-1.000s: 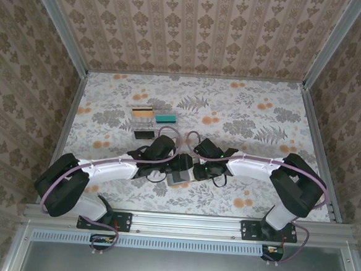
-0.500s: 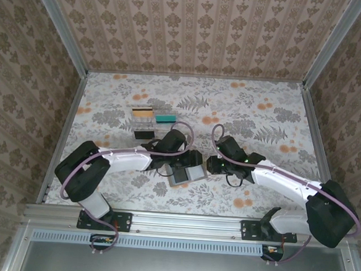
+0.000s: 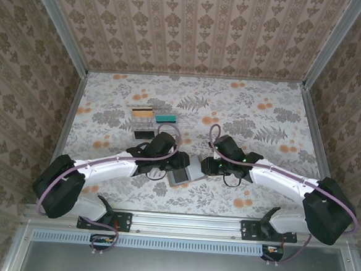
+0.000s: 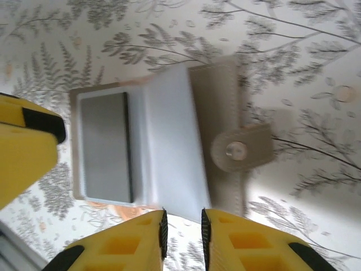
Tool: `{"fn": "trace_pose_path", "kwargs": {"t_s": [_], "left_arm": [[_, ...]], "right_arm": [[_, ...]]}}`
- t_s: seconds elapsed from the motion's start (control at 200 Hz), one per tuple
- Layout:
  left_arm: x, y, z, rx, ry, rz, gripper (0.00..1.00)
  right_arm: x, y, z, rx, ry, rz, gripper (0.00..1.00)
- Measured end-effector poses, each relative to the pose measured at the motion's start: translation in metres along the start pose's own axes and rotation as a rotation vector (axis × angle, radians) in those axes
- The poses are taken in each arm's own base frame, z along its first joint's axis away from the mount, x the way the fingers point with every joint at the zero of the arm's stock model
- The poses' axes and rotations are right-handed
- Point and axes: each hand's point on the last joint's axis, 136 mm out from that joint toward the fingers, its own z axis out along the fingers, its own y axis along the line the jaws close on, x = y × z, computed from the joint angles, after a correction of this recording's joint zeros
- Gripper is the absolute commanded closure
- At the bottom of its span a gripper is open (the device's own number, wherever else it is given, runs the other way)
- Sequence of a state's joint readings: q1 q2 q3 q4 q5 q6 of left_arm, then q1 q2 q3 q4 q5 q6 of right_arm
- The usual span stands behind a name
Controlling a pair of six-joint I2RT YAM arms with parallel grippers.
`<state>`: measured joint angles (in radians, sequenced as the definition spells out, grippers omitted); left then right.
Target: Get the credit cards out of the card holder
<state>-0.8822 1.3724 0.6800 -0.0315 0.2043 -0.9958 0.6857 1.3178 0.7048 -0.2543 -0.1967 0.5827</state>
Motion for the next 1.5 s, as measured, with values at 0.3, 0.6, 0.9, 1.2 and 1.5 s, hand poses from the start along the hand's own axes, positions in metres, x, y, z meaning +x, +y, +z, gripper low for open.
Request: {"fn": "trace_pose_path", "kwargs": {"t_s": [0.3, 0.6, 0.9, 1.2, 1.5], "left_arm": [[0.024, 0.049, -0.004, -0.129, 0.021, -0.048, 1.0], [0.029, 0.059, 0.004, -0.157, 0.04, -0.058, 1.0], [0.031, 0.062, 0.005, -0.168, 0.047, -0.062, 1.0], [0.031, 0.063, 0.002, -0.165, 0.036, -0.064, 1.0], [0.036, 0.07, 0.005, -0.179, 0.047, -0.073, 1.0]], "right_arm": [[-0.003, 0.033, 0.025, -0.102, 0.081, -0.028, 0.79], [0.005, 0.035, 0.049, -0.12, 0.166, -0.011, 0.8], [0.008, 0.031, 0.06, -0.108, 0.196, -0.001, 0.79], [0.011, 0.029, 0.063, -0.102, 0.205, 0.002, 0.79], [0.013, 0.029, 0.066, -0.107, 0.216, 0.004, 0.78]]}}
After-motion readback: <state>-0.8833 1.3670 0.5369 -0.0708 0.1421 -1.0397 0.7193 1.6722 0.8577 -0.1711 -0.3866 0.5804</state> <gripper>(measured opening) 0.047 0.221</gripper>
